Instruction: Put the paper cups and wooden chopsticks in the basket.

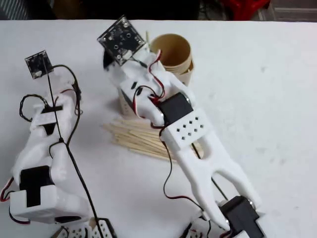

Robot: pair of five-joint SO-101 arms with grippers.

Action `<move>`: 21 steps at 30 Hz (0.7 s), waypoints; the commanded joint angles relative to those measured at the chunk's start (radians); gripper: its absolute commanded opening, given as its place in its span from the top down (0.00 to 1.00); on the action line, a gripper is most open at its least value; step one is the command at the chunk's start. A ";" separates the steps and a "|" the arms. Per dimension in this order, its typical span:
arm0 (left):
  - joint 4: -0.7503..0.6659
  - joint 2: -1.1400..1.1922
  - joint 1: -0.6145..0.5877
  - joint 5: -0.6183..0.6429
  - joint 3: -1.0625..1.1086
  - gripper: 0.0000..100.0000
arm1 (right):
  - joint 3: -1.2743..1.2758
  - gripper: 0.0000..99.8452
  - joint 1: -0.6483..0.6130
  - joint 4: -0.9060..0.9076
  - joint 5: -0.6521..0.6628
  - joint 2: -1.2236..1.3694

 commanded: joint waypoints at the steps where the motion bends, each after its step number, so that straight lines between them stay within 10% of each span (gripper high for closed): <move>1: 0.006 -0.005 -0.007 -0.009 -0.049 0.91 | -0.060 0.96 0.008 0.234 -0.008 -0.019; 13: 0.006 -0.005 -0.008 -0.009 -0.049 0.91 | 0.040 0.98 -0.025 0.654 0.124 -0.232; 21: 0.006 -0.005 -0.010 -0.009 -0.051 0.91 | 0.361 0.98 -0.102 0.559 0.295 -0.045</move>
